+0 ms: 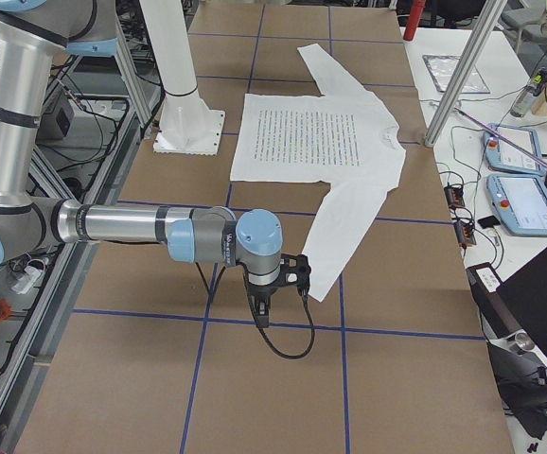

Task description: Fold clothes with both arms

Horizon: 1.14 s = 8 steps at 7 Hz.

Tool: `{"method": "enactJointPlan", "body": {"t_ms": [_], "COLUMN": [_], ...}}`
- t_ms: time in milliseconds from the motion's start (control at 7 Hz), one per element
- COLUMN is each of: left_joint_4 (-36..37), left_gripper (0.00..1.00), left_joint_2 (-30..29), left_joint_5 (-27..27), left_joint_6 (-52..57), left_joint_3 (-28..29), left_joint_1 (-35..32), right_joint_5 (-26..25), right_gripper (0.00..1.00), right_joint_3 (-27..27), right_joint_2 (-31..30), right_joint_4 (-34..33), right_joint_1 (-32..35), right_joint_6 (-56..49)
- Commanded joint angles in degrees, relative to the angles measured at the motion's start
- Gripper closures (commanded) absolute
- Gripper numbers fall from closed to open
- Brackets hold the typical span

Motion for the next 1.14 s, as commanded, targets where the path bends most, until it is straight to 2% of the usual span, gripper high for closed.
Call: {"method": "enactJointPlan", "body": {"t_ms": [0,143,429,714,857,1000], "left_joint_4": [-4.5,-10.2,-26.3,-28.3,-28.4,-28.4], "left_gripper": [0.00,0.00,0.00,0.00,0.00,0.00], "left_joint_2": [-0.7,-1.9,-5.1,-6.2,-5.8,-5.7], "left_joint_5": [-0.8,-0.6,-0.7,-1.2,-1.4,-1.4], "left_joint_6": [-0.5,-0.3,-2.0,-5.7,-5.6,-5.4], "left_joint_3": [-0.9,-1.1,2.0,3.7,3.6,3.3], "left_joint_1": [-0.1,-0.1,-0.4,-0.4,-0.4,-0.5], "right_joint_5": [-0.1,-0.7,0.5,1.2,1.6,1.6], "right_gripper": [0.00,0.00,0.00,0.00,0.00,0.00], "right_joint_3": [3.2,3.6,2.5,2.3,1.1,-1.4], "right_joint_2": [0.9,1.6,2.4,2.1,2.2,1.5], "right_joint_4": [2.2,4.3,6.7,7.9,13.4,22.8], "right_joint_1": [0.0,0.0,0.2,0.2,-0.6,-2.6], "right_joint_6": [0.3,0.3,0.5,1.1,13.4,23.5]}}
